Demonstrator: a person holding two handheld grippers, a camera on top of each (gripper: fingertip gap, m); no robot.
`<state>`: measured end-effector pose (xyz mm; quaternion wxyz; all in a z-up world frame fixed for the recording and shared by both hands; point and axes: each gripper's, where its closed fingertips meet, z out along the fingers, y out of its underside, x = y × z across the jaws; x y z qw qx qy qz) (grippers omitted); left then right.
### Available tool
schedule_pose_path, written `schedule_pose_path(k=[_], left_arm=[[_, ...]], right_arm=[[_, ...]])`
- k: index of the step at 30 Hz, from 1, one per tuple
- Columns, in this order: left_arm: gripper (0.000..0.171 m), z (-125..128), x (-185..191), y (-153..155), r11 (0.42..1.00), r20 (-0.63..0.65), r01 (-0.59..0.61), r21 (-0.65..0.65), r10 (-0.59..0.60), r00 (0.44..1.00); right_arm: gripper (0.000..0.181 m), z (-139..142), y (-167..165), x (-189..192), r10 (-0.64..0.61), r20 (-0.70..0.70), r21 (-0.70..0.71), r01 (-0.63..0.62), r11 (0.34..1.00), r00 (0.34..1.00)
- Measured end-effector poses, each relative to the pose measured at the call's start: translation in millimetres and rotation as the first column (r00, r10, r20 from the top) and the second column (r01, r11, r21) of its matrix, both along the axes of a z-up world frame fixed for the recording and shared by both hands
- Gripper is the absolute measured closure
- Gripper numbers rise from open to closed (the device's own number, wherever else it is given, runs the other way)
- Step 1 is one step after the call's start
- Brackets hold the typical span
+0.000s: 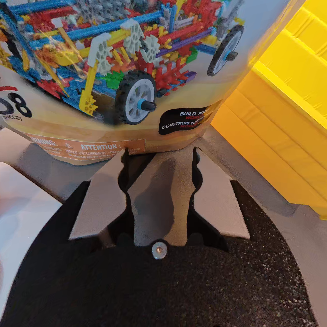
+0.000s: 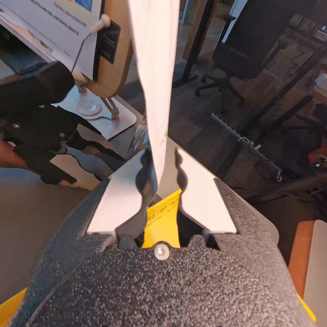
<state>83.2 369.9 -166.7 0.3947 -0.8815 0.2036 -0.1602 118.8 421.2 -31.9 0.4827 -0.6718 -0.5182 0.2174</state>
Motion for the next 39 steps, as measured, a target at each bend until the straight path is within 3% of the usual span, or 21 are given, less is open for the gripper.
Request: schedule_pose_path(k=[1, 2, 5, 10, 12, 17, 26, 29, 32, 39], left_arm=[[0.102, 1, 1, -2, 1.0, 0.003, 0.007, -0.003, -0.007, 1.0], [0.102, 2, 3, -5, 1.0, 0.004, 0.018, -0.006, -0.017, 1.0], [0.102, 6, 1, -15, 0.999, -0.017, 0.048, -0.014, -0.048, 0.999], [0.104, 7, -11, -28, 0.997, -0.061, 0.065, -0.035, -0.067, 0.996], [0.103, 7, -11, -37, 0.995, -0.063, 0.087, -0.054, -0.09, 0.994], [0.104, 21, -13, -71, 0.985, -0.081, 0.16, -0.063, -0.165, 0.983], [0.104, 100, -36, -115, 0.984, -0.01, 0.149, 0.098, -0.148, 0.989], [0.104, 127, -46, -140, 0.978, 0.027, 0.128, 0.166, -0.134, 0.991], [0.103, 148, -61, -172, 0.968, 0.069, 0.086, 0.236, -0.105, 0.992], [0.104, 153, -125, -263, 0.932, 0.104, -0.076, 0.355, 0.042, 0.994]], right_arm=[[0.173, -5, -1, -4, 0.013, 0.018, 0.005, -0.013, 1.0, 1.0], [0.181, -5, -2, -8, 0.025, 0.021, 0.015, -0.025, 1.0, 0.999], [0.181, -3, 2, -10, 0.053, 0.048, 0.028, -0.055, 0.998, 0.997], [0.181, 4, 9, -14, 0.212, 0.099, 0.068, -0.219, 0.973, 0.972], [0.181, 2, 13, -16, 0.245, 0.114, 0.022, -0.249, 0.968, 0.963], [0.181, -7, 16, -15, 0.226, 0.157, 0.007, -0.23, 0.973, 0.961], [0.144, -5, 16, -8, 0.148, 0.153, 0.017, -0.153, 0.988, 0.977], [0.12, -6, 15, -2, 0.102, 0.13, -0.018, -0.101, 0.995, 0.986], [0.107, 0, 12, 5, 0.059, 0.061, -0.03, -0.057, 0.998, 0.996], [0.097, 14, -17, 31, -0.016, -0.059, -0.014, 0.015, 1.0, 0.998]])
